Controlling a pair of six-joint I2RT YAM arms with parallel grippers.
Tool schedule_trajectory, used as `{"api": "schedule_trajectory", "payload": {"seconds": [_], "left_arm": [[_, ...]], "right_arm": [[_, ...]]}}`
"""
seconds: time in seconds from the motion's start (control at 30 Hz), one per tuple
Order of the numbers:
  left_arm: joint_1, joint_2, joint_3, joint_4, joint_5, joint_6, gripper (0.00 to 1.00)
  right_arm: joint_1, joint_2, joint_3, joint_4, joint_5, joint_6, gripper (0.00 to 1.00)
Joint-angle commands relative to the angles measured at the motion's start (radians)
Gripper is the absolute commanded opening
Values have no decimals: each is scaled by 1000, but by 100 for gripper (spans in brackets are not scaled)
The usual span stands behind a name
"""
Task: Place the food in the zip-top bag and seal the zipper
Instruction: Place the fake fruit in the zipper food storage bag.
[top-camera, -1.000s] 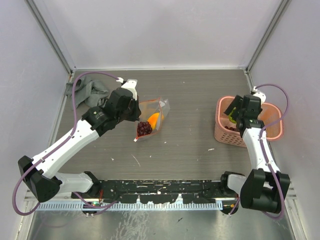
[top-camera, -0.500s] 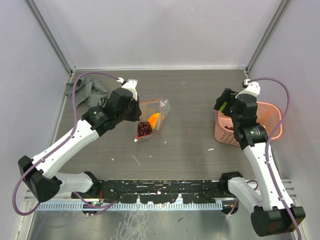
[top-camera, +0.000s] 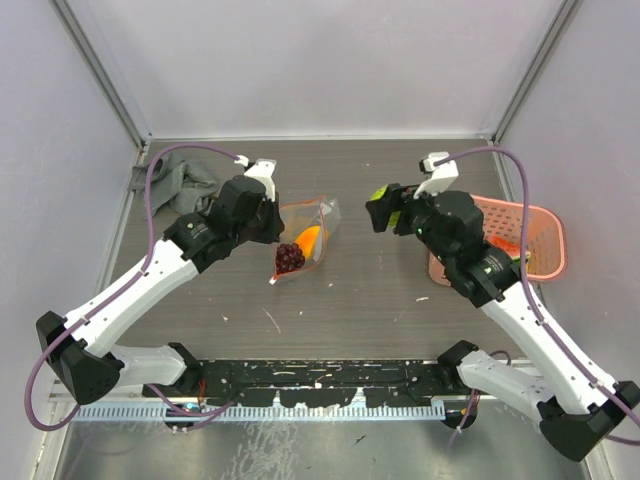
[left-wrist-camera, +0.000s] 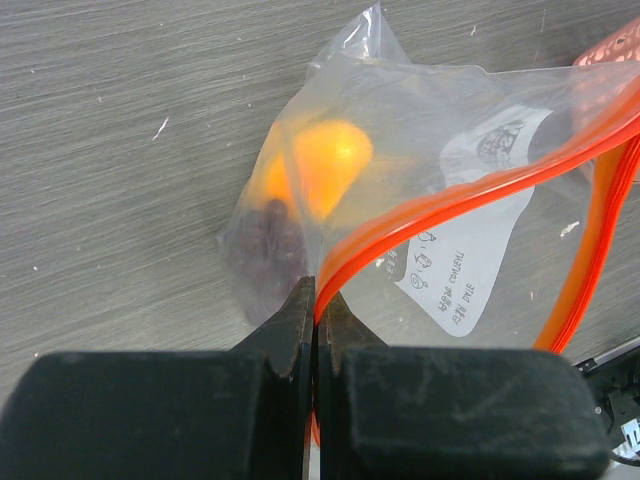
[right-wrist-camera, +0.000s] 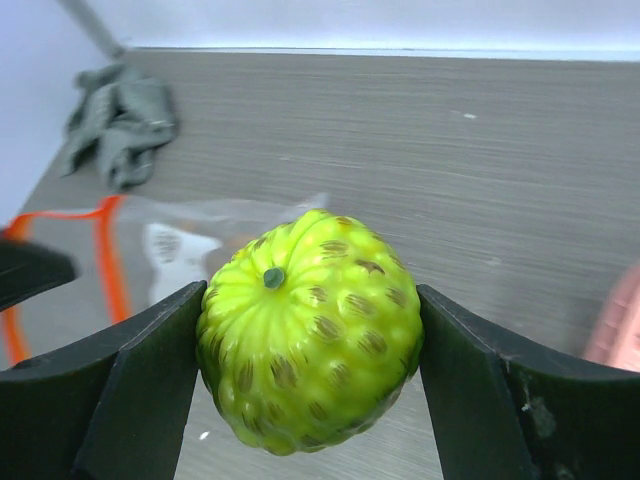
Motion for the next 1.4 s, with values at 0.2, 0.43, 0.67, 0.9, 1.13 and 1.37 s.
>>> {"api": "schedule_trajectory", "payload": {"seconds": [0.2, 0.43, 0.67, 0.9, 1.13, 1.37], "left_arm": [[4, -5, 6, 59, 16, 12, 0], [4, -13, 4, 59, 15, 10, 0], [4, -24, 0, 58, 16, 11, 0], [3, -26, 0, 60, 20, 11, 0], [4, -23, 0, 62, 28, 10, 0], [4, -22, -4, 74, 62, 9, 0]], "right_arm": [[242, 73, 79, 260, -156, -54, 48], [341, 184, 74, 404, -263, -63, 49], [355, 291, 59, 448, -287, -58, 50], [354, 333, 15, 469, -171, -99, 51], [354, 391, -34, 536, -24, -110, 53], [354, 456, -64, 637, 80, -93, 59]]}}
